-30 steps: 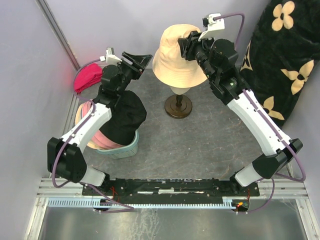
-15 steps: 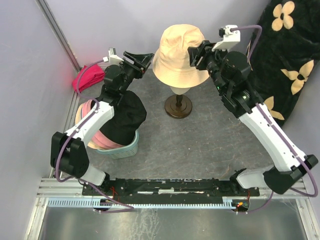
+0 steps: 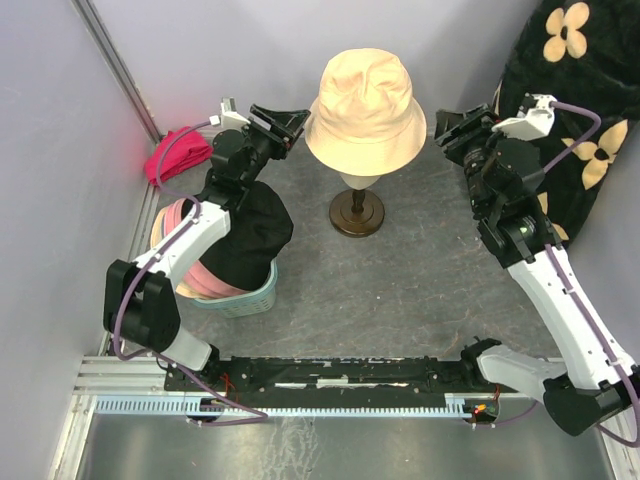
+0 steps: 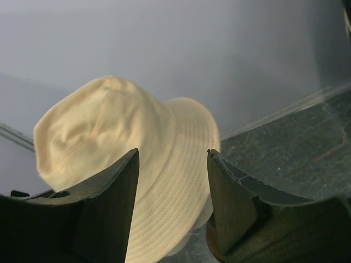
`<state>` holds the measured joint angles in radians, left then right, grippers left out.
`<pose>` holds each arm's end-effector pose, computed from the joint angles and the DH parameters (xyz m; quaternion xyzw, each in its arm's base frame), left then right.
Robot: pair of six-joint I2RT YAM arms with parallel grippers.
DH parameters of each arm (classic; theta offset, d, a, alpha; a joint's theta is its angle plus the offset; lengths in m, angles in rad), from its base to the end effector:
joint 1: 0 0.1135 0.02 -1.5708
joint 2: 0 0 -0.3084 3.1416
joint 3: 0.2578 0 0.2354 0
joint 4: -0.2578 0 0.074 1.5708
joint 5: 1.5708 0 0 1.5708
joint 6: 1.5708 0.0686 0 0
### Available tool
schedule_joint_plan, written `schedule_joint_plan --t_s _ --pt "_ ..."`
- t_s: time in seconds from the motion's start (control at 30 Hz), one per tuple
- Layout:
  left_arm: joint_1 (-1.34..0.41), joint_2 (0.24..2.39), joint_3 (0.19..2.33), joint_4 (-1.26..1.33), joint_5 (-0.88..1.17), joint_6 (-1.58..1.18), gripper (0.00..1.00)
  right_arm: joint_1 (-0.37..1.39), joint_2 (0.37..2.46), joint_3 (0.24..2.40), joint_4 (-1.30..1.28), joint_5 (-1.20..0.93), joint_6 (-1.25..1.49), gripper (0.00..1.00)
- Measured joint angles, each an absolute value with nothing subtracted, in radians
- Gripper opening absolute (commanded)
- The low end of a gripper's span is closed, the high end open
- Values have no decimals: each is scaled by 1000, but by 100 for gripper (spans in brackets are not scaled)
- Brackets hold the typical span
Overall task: Stack the hats
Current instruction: Place the hat on the hat stand.
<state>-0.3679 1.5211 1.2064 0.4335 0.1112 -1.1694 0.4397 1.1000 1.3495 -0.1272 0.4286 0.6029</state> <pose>0.3526 -0.1441 0.4250 -0.2203 0.6266 -0.5456 0.5111 0.2123 0.0684 0.5193 0.2115 0.6323 0.2423 0.7048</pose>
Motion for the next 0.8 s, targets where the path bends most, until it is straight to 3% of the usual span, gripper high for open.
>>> schedule_joint_plan --t_s 0.4,0.67,0.7,0.8 --pt "-355 1543 1206 398 112 -1171 72 156 1119 1113 -48 186 1045 61" --pt "-348 1613 1203 529 163 -1233 73 94 1185 1039 114 41 1234 61" --pt "-348 1625 1203 550 171 -1242 77 90 1197 1032 147 24 1259 61" --pt "-348 1655 1203 601 197 -1268 78 87 1230 1022 208 -4 1307 61"
